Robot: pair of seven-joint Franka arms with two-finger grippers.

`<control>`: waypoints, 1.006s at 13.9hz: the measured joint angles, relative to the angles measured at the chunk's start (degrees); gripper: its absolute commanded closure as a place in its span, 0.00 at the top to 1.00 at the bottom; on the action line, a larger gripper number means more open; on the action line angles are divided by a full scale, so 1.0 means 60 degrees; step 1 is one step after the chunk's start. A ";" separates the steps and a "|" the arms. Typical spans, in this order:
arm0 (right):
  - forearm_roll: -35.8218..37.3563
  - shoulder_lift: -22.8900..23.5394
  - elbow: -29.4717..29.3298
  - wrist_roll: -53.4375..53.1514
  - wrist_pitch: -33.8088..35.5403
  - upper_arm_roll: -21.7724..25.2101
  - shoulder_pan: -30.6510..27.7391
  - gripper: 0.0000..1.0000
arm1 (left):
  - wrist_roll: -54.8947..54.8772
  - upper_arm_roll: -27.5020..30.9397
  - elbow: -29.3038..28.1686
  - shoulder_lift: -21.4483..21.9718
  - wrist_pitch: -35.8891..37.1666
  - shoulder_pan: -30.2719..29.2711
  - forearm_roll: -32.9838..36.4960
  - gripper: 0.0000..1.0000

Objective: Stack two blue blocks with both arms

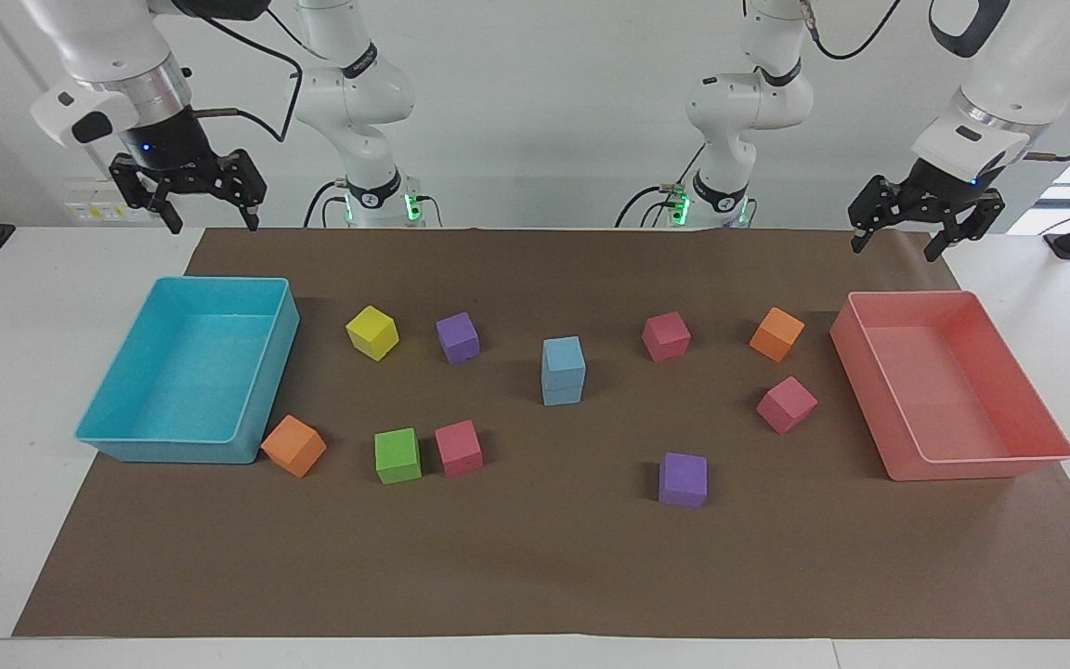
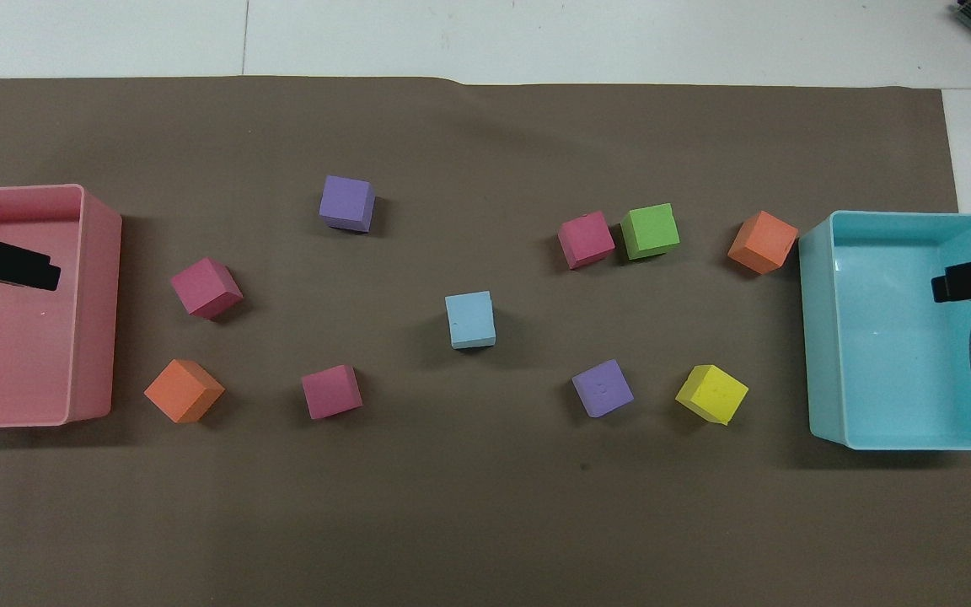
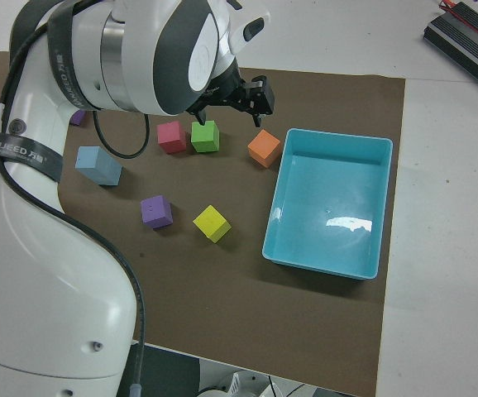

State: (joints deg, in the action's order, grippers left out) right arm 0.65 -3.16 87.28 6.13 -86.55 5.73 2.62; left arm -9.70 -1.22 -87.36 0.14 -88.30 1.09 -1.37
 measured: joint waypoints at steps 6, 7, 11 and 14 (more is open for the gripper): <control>0.0000 -0.0233 0.0087 0.0000 0.0109 -0.0144 0.0052 1.00 | 0.0014 0.0000 0.0000 0.0000 -0.0001 0.0000 0.0002 1.00; 0.0000 -0.0234 0.0116 0.0000 0.0112 -0.0159 0.0092 1.00 | 0.0017 0.0000 0.0000 0.0000 -0.0001 0.0000 0.0002 1.00; 0.0000 -0.0233 0.0246 0.0000 0.0115 -0.0168 0.0246 1.00 | 0.0024 0.0000 -0.0001 0.0000 -0.0002 0.0000 0.0003 1.00; 0.0005 -0.0233 0.0323 0.0000 0.0324 -0.0115 0.0234 1.00 | 0.0026 0.0000 -0.0001 0.0000 -0.0002 0.0000 0.0003 1.00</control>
State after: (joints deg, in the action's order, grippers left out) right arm 0.68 -4.56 89.22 6.13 -84.61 5.04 4.03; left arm -9.55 -1.22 -87.36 0.14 -88.31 1.09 -1.35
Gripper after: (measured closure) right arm 0.000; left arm 0.000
